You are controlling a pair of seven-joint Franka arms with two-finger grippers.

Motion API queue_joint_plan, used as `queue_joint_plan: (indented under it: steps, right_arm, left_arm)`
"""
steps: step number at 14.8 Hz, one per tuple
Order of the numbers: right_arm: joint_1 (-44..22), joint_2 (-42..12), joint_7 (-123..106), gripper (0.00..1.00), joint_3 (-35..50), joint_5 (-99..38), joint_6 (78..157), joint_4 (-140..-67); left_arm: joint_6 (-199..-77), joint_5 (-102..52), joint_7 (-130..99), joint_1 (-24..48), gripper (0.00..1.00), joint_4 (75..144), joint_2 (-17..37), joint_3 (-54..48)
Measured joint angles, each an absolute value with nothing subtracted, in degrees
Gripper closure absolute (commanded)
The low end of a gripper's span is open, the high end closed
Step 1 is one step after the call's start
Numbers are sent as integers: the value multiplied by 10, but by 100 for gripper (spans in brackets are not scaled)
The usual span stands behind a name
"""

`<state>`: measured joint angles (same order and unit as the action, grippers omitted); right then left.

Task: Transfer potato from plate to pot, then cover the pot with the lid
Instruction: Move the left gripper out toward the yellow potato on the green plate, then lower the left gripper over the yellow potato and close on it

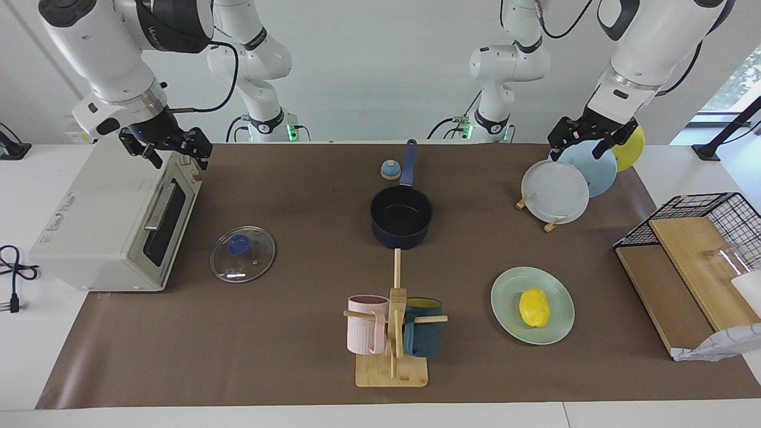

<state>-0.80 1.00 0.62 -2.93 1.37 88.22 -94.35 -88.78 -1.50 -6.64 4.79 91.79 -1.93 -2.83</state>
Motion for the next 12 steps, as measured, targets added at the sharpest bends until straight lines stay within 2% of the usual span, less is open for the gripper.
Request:
queue_joint_plan:
  steps: [5,7,9,12]
  right_arm:
    - [-8,10,6,0,-29,14,882,-944]
    - [-8,10,6,0,-29,14,882,-944]
    - [-8,10,6,0,-29,14,882,-944]
    - [-8,10,6,0,-29,14,882,-944]
  left_arm:
    - [-967,-18,-66,50,0,949,-18,-33]
    - [-977,-18,-66,50,0,945,-1,-35]
    - [-987,-18,-66,50,0,926,44,-35]
    - [-1030,-18,-66,52,0,870,155,-36]
